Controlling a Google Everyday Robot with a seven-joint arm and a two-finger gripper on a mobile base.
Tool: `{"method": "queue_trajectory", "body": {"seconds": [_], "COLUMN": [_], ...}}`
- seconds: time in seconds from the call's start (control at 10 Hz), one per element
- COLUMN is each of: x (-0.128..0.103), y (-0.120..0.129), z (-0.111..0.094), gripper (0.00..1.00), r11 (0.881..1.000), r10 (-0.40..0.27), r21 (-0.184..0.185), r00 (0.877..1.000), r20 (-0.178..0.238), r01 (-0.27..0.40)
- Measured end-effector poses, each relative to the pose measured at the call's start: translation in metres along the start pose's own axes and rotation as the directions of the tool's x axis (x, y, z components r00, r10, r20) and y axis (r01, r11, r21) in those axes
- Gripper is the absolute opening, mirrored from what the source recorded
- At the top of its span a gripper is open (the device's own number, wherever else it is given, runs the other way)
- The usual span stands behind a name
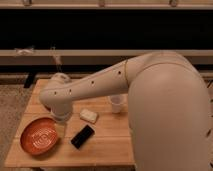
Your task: Push the eraser across the table
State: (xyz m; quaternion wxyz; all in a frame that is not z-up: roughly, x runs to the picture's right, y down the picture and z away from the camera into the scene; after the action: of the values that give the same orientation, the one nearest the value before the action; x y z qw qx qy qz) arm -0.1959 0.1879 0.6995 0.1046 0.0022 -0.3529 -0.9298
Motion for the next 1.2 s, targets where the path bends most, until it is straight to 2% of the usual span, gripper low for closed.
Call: {"method": "queue_trajectory", "body": {"seconds": [0.3,0.5,0.8,1.2], "x": [0.003,0.0,-0.005,-0.013], "y": [-0.037,-0.052,-0.06,-0.06], "z": [0.024,0.042,0.068,0.096], "gripper": [0.27,0.07,0.03,0.03], "r11": [0.998,0.994,0.989,0.983], "r10": [-0.06,-0.088,-0.115,-0.111], "r21": [0.029,0.06,0.098,0.152], "r00": [0.998,0.996,0.992,0.992], "r20": [0.021,0.031,0.044,0.061], "r01": [0.059,0.086,0.111,0.101]}}
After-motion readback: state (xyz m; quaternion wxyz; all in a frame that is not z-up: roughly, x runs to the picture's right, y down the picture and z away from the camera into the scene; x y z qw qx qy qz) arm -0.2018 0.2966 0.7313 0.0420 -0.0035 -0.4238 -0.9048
